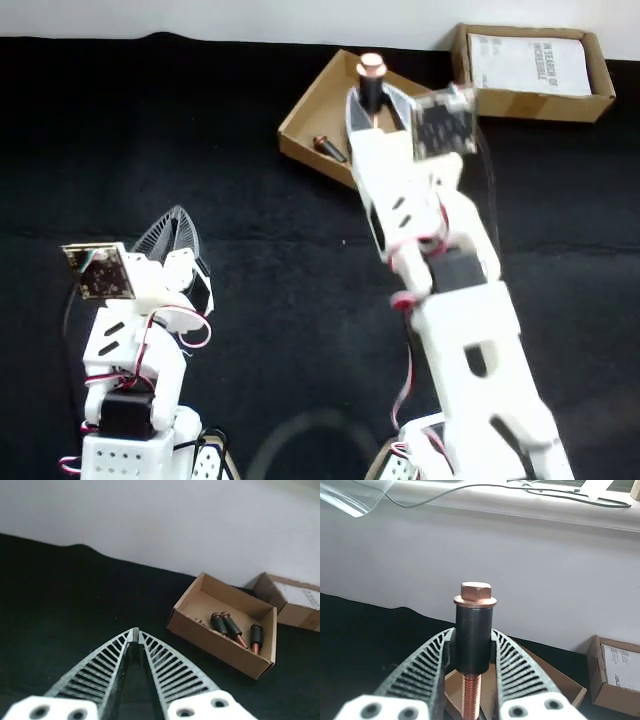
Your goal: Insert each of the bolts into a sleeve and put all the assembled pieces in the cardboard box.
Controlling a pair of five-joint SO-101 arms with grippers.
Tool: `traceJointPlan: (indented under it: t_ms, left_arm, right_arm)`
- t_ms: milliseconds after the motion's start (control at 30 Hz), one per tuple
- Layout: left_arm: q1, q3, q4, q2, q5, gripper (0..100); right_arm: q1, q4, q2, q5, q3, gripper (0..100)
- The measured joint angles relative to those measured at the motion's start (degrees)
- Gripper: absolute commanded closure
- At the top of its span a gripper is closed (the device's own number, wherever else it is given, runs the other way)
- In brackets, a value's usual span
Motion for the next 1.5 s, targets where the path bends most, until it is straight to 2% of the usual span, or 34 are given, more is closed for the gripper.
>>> traceJointPlan:
  t_ms: [200,400,633,833,1233,1300,1433,1500]
  left_arm:
    - [0.0,6.86,0.0,0.0,0.0,99]
    - [-0.35,8.0,1.67,0.0,0.0,99]
    - [-0.53,8.0,9.14,0.0,0.0,99]
    - [-0.26,8.0,10.02,0.0,0.0,99]
    - [0.7,8.0,10.02,0.0,0.09,99]
    - [0.7,8.0,10.02,0.0,0.09,99]
    - [0.7,8.0,10.02,0.0,0.09,99]
    - [0.7,8.0,10.02,0.0,0.09,99]
  right_arm:
    - [1.32,2.37,16.09,0.0,-11.78,99.1]
    - [3.08,16.0,30.24,-0.09,-26.81,99.1]
    - [6.33,26.29,46.24,-8.26,-46.51,99.1]
    - [8.44,33.23,61.45,-9.85,-63.03,99.1]
    - [11.96,35.43,92.31,-9.93,-85.89,98.8]
    - [12.04,35.43,95.65,-9.93,-88.79,95.5]
    - [11.96,36.75,99.52,-9.85,-94.15,81.8]
    - [11.87,39.91,99.87,-9.85,-96.7,80.5]
